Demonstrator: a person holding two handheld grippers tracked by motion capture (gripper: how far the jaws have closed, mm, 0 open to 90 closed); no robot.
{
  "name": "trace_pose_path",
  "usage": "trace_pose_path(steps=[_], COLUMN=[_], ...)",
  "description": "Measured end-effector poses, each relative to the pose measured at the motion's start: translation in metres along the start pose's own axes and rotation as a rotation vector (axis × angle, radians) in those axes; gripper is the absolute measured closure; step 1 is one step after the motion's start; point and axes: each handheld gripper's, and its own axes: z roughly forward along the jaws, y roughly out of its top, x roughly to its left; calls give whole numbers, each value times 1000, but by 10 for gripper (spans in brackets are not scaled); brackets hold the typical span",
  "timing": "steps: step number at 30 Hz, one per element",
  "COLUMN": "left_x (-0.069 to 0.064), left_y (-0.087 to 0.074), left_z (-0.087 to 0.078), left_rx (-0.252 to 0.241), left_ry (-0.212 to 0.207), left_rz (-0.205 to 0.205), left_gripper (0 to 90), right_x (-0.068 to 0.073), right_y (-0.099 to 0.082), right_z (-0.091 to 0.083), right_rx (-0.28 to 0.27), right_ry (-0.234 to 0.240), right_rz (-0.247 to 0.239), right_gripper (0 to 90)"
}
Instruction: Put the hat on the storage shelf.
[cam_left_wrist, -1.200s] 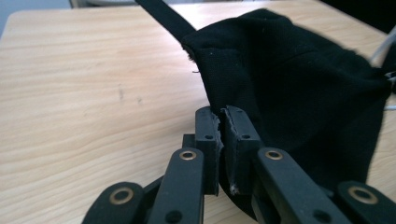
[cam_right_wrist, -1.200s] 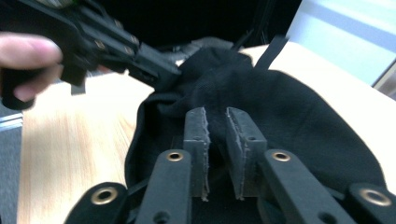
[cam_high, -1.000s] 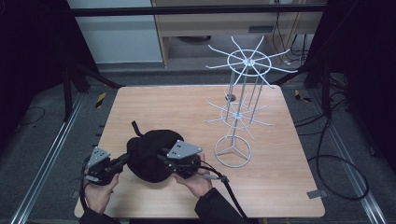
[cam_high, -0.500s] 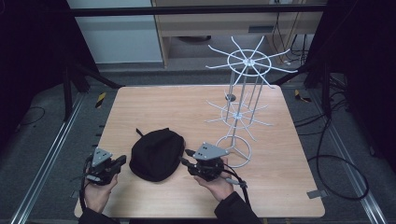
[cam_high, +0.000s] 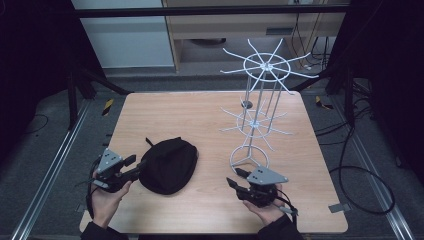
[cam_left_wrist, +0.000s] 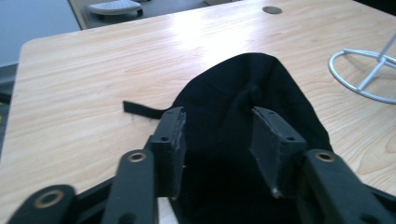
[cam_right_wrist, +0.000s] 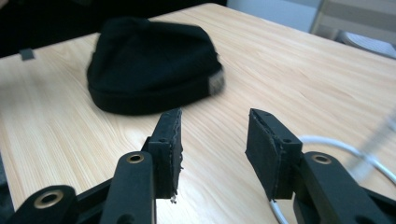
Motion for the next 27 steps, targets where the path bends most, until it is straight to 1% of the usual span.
trace_pose_path(steps=[3,5,6,9,10,11,12,13,14,15,16,17,18,19,20,21,22,24,25,26,27], left_x=[-4,-6,-8,-11,-13,-13,-13,-14,-14,-14,-14,-13,-13,-12,-12,-12,-12,-13,-13,-14,-14], left_y=[7,12,15,20,22,22,23,24,24,24,24,23,23,22,20,20,17,13,13,12,10], left_z=[6,11,14,21,27,27,30,33,37,41,45,48,52,54,61,61,67,73,73,75,77], left_rx=[15,26,28,43,58,58,69,79,88,98,108,119,134,139,165,165,191,217,217,230,236], left_ry=[-10,-16,-20,-30,-25,-25,-24,-21,-27,-43,-47,-47,-56,-62,-68,-68,-70,-73,-73,-69,-61], left_rz=[25,37,34,44,52,52,58,58,52,44,42,45,48,47,55,55,69,76,76,84,95], left_gripper=[483,466,458,436,422,414,405,405,397,388,382,381,381,380,380,380,383,397,408,408,433], right_x=[-10,-17,-21,-30,-37,-37,-43,-43,-46,-49,-52,-55,-58,-62,-64,-64,-66,-68,-68,-69,-69], right_y=[-12,-19,-22,-30,-36,-36,-41,-41,-43,-45,-47,-49,-51,-54,-55,-55,-57,-58,-58,-59,-59], right_z=[-16,-26,-31,-42,-49,-49,-51,-51,-52,-52,-52,-51,-51,-49,-48,-48,-47,-46,-46,-46,-46], right_rx=[10,7,8,3,10,10,13,13,16,17,20,25,30,47,55,55,75,78,78,78,78], right_ry=[-32,-54,-66,-93,-120,-120,-138,-138,-149,-156,-165,-175,-185,-199,-204,-204,-215,-220,-220,-222,-224], right_rz=[19,43,55,88,99,99,118,118,128,139,144,145,140,143,148,148,152,151,151,148,149], right_gripper=[536,525,521,508,493,493,463,463,447,431,422,414,408,399,396,396,391,387,387,386,385])
